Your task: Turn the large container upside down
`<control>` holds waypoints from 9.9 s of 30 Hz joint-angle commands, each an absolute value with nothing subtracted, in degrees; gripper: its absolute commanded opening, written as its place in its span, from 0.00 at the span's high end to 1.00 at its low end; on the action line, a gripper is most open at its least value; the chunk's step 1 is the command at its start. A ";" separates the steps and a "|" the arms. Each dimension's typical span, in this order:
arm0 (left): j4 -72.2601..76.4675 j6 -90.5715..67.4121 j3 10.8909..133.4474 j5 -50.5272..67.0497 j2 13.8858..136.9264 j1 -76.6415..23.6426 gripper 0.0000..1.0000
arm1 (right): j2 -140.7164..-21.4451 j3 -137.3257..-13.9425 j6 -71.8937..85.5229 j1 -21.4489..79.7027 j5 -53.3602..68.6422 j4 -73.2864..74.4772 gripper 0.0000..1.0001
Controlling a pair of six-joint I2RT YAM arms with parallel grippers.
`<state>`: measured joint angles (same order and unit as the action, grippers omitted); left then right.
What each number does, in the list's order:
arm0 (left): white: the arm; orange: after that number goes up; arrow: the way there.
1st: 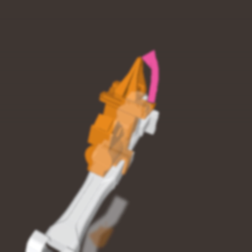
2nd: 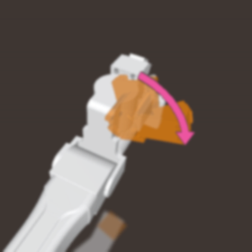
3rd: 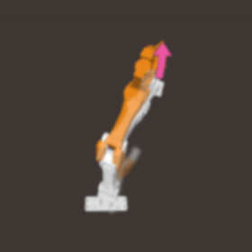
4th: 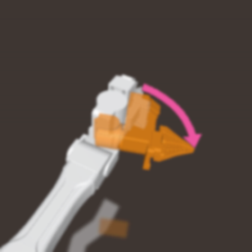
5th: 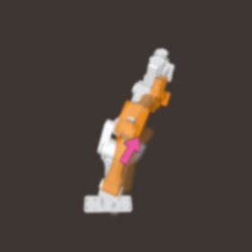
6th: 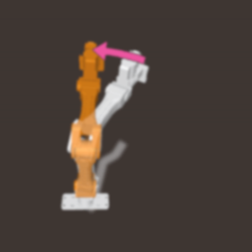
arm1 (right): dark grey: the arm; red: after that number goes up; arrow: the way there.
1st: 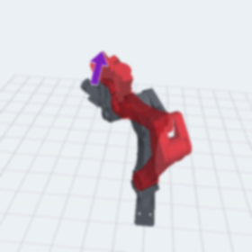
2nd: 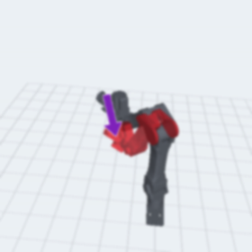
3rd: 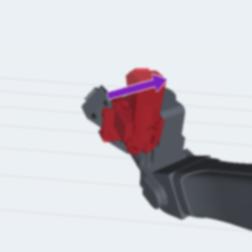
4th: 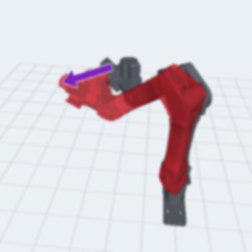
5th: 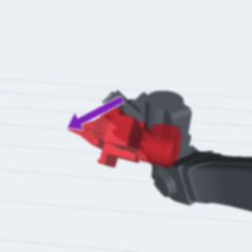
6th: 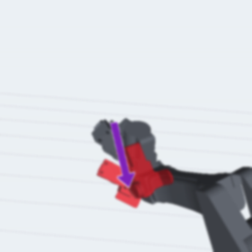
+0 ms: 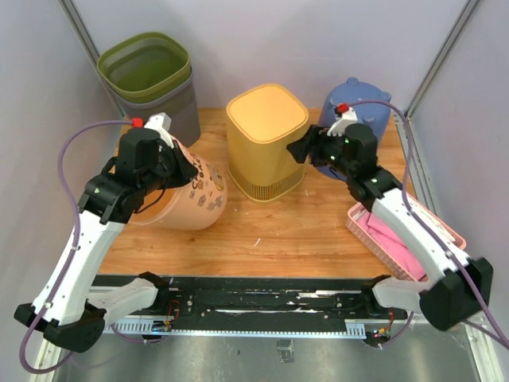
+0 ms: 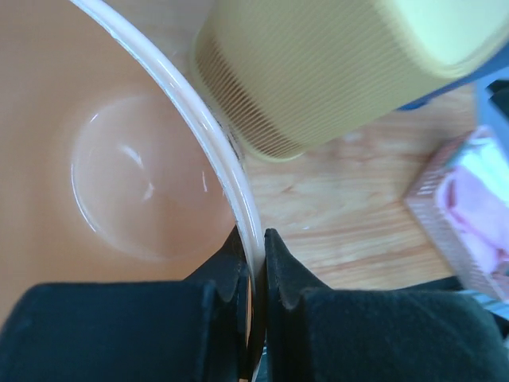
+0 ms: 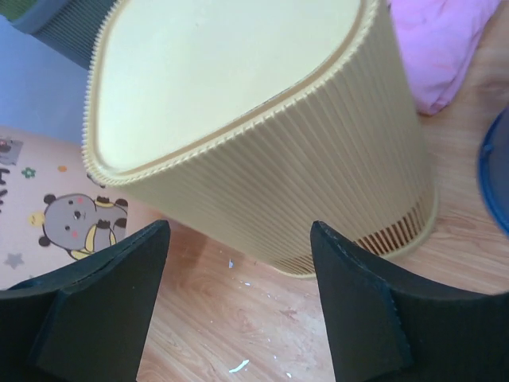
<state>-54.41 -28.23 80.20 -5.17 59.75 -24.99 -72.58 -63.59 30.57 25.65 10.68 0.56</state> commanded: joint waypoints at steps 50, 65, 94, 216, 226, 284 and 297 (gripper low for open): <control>-39.48 -21.16 64.80 13.59 60.32 -25.32 0.07 | -38.45 -38.24 53.08 17.22 32.15 16.54 0.24; -37.68 -21.41 56.63 7.40 53.61 -25.37 0.36 | -40.04 -25.25 73.90 18.02 40.14 -5.73 0.24; -22.25 -27.89 48.54 16.34 57.99 -25.94 0.66 | -39.91 -40.33 69.17 23.15 39.07 -13.06 0.25; -32.34 -62.34 44.64 4.46 49.82 -51.71 0.81 | -44.83 -36.61 46.65 2.41 66.45 10.00 0.12; -25.90 -53.78 42.12 10.10 53.98 -43.02 1.00 | -42.06 -40.42 53.32 5.78 65.00 4.37 0.12; -23.92 -52.13 58.18 3.09 60.69 -41.18 0.24 | -54.24 -52.92 33.95 23.02 40.34 20.01 0.16; -25.51 -47.58 60.64 0.32 63.52 -42.26 0.17 | -57.12 -64.72 26.02 31.84 26.19 26.94 0.17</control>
<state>-24.86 -50.09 58.19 2.74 62.04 -41.01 -62.04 -58.70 34.13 32.49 36.99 18.44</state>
